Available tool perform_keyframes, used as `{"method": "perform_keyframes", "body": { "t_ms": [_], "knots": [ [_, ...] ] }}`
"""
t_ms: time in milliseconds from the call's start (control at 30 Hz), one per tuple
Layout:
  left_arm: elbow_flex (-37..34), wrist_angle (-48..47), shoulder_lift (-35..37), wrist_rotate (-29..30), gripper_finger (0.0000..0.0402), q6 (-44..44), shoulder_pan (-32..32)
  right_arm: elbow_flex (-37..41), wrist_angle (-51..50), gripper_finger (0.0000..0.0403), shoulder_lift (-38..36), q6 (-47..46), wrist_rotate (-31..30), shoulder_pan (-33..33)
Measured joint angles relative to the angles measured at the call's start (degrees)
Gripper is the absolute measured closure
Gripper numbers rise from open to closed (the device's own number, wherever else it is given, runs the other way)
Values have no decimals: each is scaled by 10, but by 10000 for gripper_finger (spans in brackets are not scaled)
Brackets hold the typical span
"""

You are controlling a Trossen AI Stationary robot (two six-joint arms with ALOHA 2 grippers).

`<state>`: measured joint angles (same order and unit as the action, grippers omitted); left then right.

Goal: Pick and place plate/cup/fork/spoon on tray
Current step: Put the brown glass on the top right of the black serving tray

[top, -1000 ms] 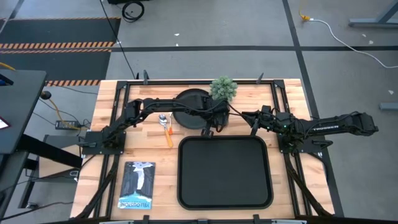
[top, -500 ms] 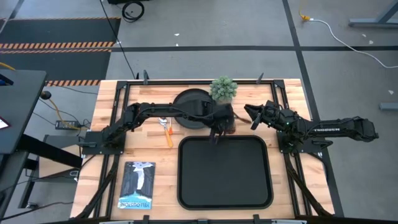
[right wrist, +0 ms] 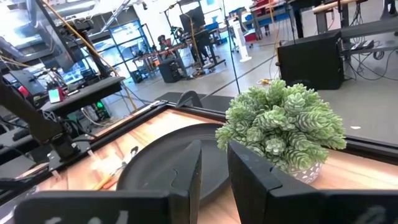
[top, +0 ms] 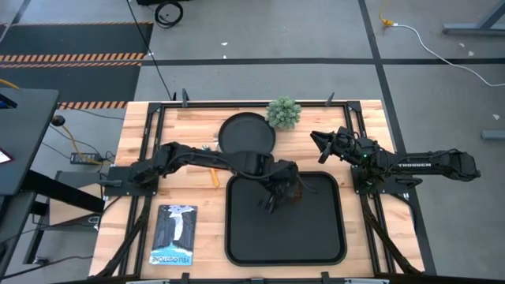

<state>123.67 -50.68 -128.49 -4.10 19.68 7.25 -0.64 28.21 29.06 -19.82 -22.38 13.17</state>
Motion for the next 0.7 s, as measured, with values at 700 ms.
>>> {"method": "perform_keyframes", "body": {
  "t_ms": [700],
  "knots": [
    [-5, -7, -55, 0, 340, 35, 17, 0, 4, 318, 2, -15, 16, -1]
  ]
}}
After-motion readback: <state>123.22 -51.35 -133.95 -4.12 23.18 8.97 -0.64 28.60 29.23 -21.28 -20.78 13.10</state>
